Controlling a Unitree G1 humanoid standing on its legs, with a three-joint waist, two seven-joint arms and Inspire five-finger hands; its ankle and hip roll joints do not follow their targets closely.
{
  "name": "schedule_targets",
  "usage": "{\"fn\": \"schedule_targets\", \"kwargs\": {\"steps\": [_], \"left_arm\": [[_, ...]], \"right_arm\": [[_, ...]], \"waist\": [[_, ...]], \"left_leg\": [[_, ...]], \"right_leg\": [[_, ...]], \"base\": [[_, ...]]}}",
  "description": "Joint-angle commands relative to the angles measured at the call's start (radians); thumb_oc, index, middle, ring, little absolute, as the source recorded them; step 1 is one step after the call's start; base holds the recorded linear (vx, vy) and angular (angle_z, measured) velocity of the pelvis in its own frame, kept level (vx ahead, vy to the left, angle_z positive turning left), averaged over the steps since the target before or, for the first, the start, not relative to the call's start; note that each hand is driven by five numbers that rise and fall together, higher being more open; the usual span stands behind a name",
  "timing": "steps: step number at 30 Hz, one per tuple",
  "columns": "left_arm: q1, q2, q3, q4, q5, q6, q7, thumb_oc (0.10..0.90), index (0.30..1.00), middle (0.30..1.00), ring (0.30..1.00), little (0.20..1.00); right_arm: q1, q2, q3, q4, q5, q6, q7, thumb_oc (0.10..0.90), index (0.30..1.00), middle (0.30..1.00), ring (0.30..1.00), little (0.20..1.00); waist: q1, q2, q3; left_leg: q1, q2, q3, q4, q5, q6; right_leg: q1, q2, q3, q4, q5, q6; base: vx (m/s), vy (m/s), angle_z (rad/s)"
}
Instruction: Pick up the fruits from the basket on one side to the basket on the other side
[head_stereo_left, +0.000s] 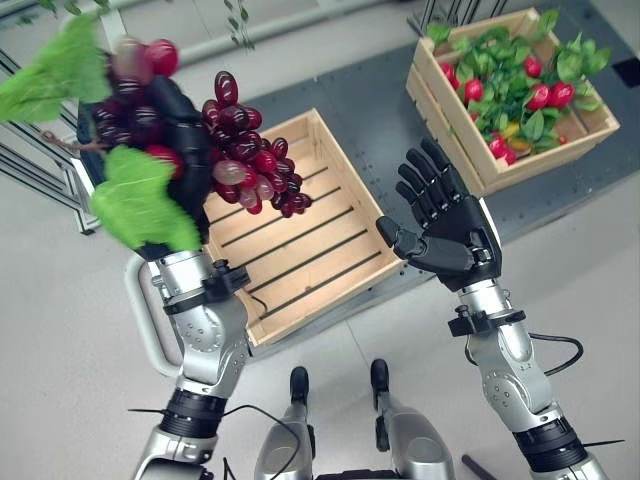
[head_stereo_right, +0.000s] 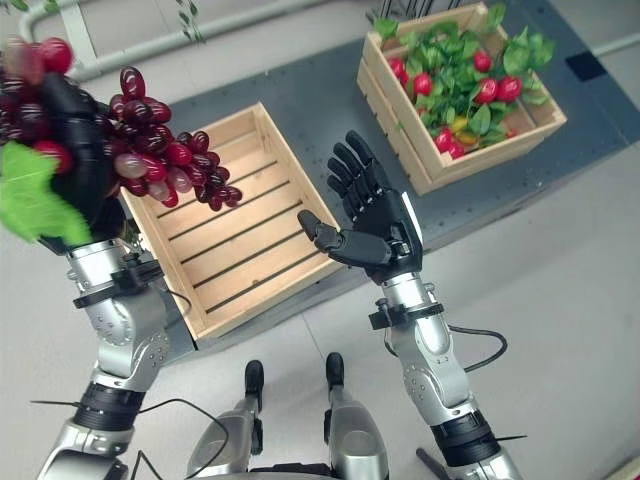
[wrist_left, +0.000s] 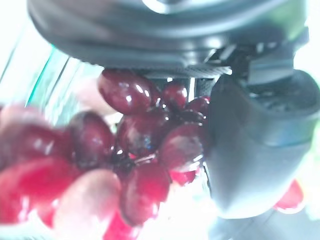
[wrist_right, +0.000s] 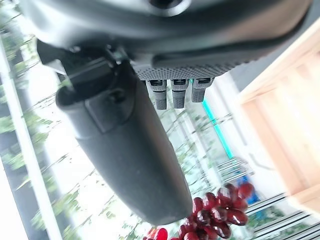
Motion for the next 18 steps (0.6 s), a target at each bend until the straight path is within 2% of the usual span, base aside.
{"fn": "schedule_targets", "kwargs": {"steps": [1, 4, 10, 14, 18], "left_arm": [[0.07, -0.019, -0.052, -0.022, -0.404, 0.07, -0.323, 0.4, 0.3, 0.3, 0.3, 0.3], [0.085, -0.027, -0.082, -0.043, -0.559, 0.165, -0.393, 0.4, 0.3, 0.3, 0.3, 0.3], [0.087, -0.039, -0.103, -0.046, -0.639, 0.303, -0.409, 0.4, 0.3, 0.3, 0.3, 0.3], [0.082, -0.036, -0.116, -0.037, -0.613, 0.326, -0.379, 0.4, 0.3, 0.3, 0.3, 0.3], [0.087, -0.01, -0.116, -0.03, -0.485, 0.334, -0.293, 0.4, 0.3, 0.3, 0.3, 0.3]], "right_arm": [[0.074, 0.031, -0.013, -0.077, -0.036, -0.069, 0.067, 0.8, 0.9, 0.9, 0.9, 0.9], [0.057, 0.025, -0.013, -0.109, -0.02, -0.061, 0.088, 0.8, 0.9, 0.9, 0.9, 0.9], [0.013, 0.015, -0.011, -0.134, 0.009, -0.064, 0.133, 0.8, 0.9, 0.9, 0.9, 0.9], [-0.007, 0.011, -0.011, -0.142, 0.034, -0.06, 0.145, 0.8, 0.9, 0.9, 0.9, 0.9], [-0.03, -0.018, -0.021, -0.173, 0.05, -0.046, 0.179, 0.8, 0.9, 0.9, 0.9, 0.9]], "waist": [[0.005, 0.003, -0.302], [0.01, 0.001, -0.32], [0.019, -0.002, -0.35], [0.021, -0.004, -0.365], [0.025, -0.005, -0.377]], "left_leg": [[-0.047, -0.026, -0.04, 0.001, -0.016, 0.015], [-0.026, -0.027, -0.037, 0.001, -0.03, 0.021], [0.001, -0.027, -0.034, 0.001, -0.055, 0.03], [0.008, -0.026, -0.033, 0.001, -0.062, 0.032], [0.016, -0.025, -0.031, 0.001, -0.069, 0.035]], "right_leg": [[0.019, -0.012, -0.007, 0.0, -0.008, -0.025], [0.035, -0.016, -0.011, 0.0, -0.012, -0.023], [0.056, -0.02, -0.01, 0.0, -0.02, -0.016], [0.058, -0.021, -0.008, 0.0, -0.021, -0.014], [0.061, -0.024, -0.009, 0.0, -0.022, -0.01]], "base": [[0.05, -0.007, 0.03], [0.06, -0.007, 0.02], [0.05, -0.009, 0.05], [0.02, -0.004, 0.02], [0.0, 0.0, 0.0]]}}
